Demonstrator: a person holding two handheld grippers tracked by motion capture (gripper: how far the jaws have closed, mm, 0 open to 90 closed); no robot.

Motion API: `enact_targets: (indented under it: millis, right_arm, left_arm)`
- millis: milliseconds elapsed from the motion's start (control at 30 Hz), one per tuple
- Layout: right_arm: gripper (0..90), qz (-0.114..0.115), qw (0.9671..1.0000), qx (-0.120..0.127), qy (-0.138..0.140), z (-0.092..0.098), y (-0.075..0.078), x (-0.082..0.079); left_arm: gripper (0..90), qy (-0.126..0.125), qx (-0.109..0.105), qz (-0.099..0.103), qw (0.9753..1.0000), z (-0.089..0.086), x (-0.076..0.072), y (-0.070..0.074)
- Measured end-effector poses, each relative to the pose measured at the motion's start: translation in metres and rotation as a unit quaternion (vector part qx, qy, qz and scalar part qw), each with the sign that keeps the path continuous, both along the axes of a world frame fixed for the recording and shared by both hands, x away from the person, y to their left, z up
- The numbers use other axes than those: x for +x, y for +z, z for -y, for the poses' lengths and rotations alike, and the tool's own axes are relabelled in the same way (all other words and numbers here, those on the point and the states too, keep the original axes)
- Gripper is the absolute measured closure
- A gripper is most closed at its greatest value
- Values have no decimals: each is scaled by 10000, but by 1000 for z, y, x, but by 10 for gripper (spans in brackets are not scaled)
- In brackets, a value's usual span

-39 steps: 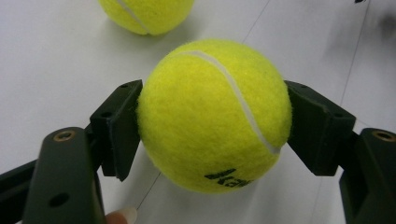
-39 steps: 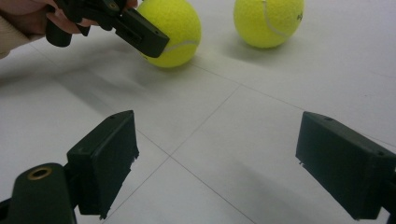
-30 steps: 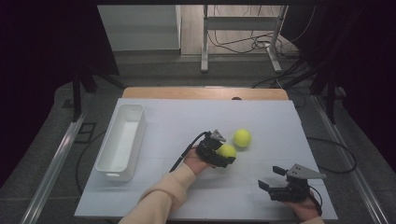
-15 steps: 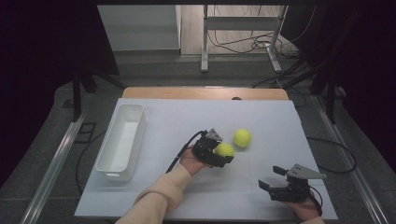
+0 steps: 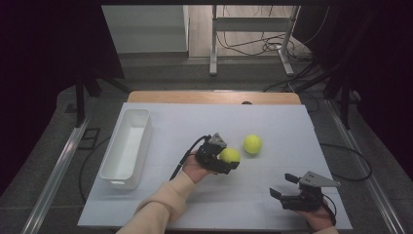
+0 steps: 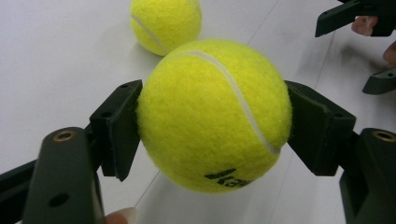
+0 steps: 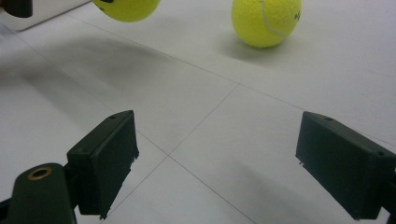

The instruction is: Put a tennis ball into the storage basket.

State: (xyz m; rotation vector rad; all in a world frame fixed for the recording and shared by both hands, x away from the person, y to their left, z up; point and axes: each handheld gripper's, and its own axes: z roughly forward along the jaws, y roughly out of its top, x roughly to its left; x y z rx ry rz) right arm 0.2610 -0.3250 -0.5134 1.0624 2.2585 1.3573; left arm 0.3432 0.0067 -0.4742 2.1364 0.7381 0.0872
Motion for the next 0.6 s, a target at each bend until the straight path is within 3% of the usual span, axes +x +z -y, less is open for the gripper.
enact_targets:
  millis: [167,600]
  right_arm:
    - [131,0,10000,-4,-2,0,0,0]
    - [131,-8,10000,-64,-25,-1,0,0]
  left_arm:
    - [265,-39,8,202,9998,-7,-7,7]
    - [266,44,-118,272,9996,-26,-15,14]
